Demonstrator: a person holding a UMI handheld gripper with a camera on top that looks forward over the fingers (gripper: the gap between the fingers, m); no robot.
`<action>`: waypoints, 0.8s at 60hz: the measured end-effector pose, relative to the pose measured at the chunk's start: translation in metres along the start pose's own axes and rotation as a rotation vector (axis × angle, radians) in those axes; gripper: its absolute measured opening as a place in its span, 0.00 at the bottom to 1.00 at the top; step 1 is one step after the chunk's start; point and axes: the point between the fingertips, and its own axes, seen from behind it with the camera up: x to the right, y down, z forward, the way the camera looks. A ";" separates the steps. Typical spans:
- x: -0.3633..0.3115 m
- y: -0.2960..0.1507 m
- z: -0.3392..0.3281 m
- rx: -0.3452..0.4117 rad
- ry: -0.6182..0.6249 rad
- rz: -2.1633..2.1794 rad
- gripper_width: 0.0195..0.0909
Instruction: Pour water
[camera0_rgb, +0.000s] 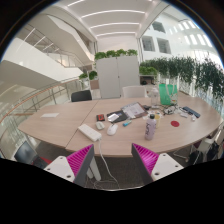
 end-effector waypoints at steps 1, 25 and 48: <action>0.000 0.000 0.000 0.000 0.000 0.000 0.88; 0.012 0.000 0.019 0.070 0.040 -0.044 0.86; 0.194 -0.017 0.197 0.300 0.144 -0.040 0.85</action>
